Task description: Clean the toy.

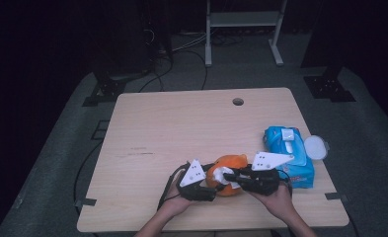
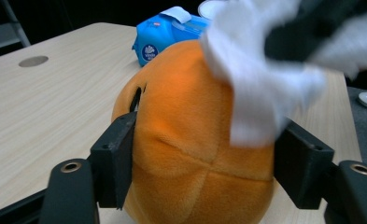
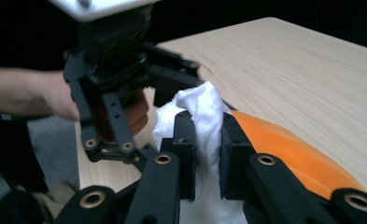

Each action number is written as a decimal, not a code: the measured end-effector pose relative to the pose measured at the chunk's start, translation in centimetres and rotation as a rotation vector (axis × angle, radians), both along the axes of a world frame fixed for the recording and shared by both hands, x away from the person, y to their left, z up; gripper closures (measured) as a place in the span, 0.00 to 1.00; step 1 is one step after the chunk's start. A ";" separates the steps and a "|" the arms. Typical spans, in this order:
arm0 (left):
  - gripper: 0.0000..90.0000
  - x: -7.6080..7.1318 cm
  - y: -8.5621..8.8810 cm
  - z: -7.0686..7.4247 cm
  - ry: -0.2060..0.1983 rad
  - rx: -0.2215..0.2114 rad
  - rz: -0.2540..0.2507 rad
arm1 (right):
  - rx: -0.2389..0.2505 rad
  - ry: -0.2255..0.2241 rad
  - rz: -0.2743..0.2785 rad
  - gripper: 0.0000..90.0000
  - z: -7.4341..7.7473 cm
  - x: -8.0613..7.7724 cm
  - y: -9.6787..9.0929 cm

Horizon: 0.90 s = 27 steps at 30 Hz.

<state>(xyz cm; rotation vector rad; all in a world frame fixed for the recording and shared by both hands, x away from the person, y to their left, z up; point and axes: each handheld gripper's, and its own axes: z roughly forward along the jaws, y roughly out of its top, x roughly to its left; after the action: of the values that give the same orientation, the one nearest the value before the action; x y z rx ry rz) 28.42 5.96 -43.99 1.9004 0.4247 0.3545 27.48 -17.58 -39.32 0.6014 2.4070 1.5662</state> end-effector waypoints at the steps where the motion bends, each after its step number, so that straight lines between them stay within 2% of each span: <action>1: 0.37 0.0 0.1 0.1 0.003 -0.003 0.001 | 0.001 0.001 -0.007 0.88 0.0 0.1 -0.2; 5: 0.38 0.2 0.5 0.3 0.026 -0.032 0.000 | 0.043 0.038 -0.079 0.88 -0.3 1.6 -2.4; 7: 0.37 0.2 0.6 0.5 0.031 -0.043 -0.017 | 0.060 0.064 -0.105 0.88 -0.6 2.0 -3.4; 11: 0.18 0.4 0.3 0.1 0.047 -0.071 -0.028 | 0.043 0.067 -0.110 0.88 -1.1 2.1 -3.3; 12: 0.12 0.5 0.2 -0.1 0.029 -0.055 -0.028 | 0.042 0.069 -0.112 0.88 -1.2 2.3 -3.4; 14: 0.08 0.7 0.0 -0.6 0.004 -0.024 -0.028 | 0.056 0.086 -0.121 0.88 -1.4 2.7 -3.8; 16: 0.04 0.9 -0.2 -1.3 0.004 0.003 -0.033 | 0.062 0.091 -0.136 0.88 -1.5 2.9 -4.1; 18: 0.05 1.2 -0.1 -1.8 0.011 -0.003 -0.052 | 0.071 0.099 -0.139 0.88 -1.5 2.9 -4.2; 20: 0.15 1.1 0.0 -1.5 0.005 0.009 -0.055 | 0.078 0.096 -0.140 0.88 -1.4 2.6 -4.1; 22: 0.25 0.7 0.2 -0.6 0.007 0.016 -0.047 | 0.100 0.093 -0.131 0.88 -1.1 2.4 -4.0; 26: 0.28 0.2 0.8 2.0 0.055 -0.019 -0.067 | 0.152 0.096 -0.122 0.88 -0.6 2.6 -4.2; 27: 0.28 0.2 0.8 2.3 0.064 -0.007 -0.074 | 0.162 0.106 -0.123 0.88 -0.6 2.8 -4.3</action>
<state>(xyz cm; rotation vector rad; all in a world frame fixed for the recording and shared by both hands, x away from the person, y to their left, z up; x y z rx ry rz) 28.58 6.80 -41.66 1.9188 0.3964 0.2434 30.28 -21.92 -39.97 0.8675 2.2811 1.7271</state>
